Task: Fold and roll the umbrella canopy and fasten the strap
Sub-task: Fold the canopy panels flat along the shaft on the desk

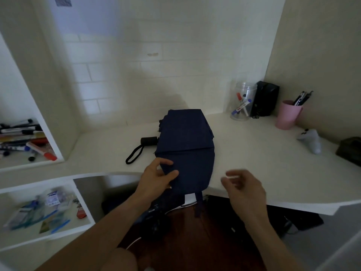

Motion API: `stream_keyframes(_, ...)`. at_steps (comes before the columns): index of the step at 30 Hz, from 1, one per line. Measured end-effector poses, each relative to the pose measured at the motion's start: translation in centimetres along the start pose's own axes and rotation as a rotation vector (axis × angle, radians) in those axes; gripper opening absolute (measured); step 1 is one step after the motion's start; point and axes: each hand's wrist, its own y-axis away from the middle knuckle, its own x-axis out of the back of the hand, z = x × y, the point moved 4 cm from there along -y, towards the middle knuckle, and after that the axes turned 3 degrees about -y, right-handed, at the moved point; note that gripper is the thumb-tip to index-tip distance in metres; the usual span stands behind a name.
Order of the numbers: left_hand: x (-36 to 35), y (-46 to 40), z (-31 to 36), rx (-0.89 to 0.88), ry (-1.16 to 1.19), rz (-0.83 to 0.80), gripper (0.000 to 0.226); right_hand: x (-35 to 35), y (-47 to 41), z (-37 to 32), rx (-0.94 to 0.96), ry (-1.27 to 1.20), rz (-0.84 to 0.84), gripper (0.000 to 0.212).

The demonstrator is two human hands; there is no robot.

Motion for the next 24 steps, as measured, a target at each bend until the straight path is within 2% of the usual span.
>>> stream_keyframes(2, -0.1, -0.3, 0.1, -0.008, 0.036, -0.005, 0.029, -2.0, -4.1, -2.1, 0.029, 0.083, -0.144, 0.031)
stream_keyframes(4, -0.2, -1.0, 0.3, -0.001, 0.088, 0.006, 0.033, -4.4, -7.6, -2.5, -0.038, 0.113, -0.262, 0.045)
stream_keyframes(5, -0.1, -1.5, 0.3, 0.007, 0.101, 0.015, 0.035, -5.5, -9.0, -2.4, -0.072, 0.082, -0.290, 0.045)
stream_keyframes(9, 0.0, -3.5, 1.1, 0.022, 0.085, 0.006, 0.054, -7.4, -12.6, -2.9, -0.187, -0.088, -0.375, 0.017)
stream_keyframes(12, 0.0, -5.5, 1.9, 0.003, -0.008, -0.015, 0.069, -6.9, -14.6, -3.8, -0.216, -0.065, -0.511, 0.023)
stream_keyframes(18, -0.1, -7.4, 2.5, 0.021, 0.093, -0.059, 0.074, -6.1, -15.0, -3.7, -0.287, -0.311, -0.417, 0.028)
stream_keyframes(21, 0.1, -6.7, 1.9, 0.031, 0.104, -0.116, 0.075, -6.7, -13.0, -2.5, -0.298, -0.292, -0.486, 0.036)
stream_keyframes(24, 0.5, -6.1, 1.2, 0.042, 0.068, -0.138, 0.083, -6.9, -12.3, -1.6, -0.258, -0.239, -0.458, 0.031)
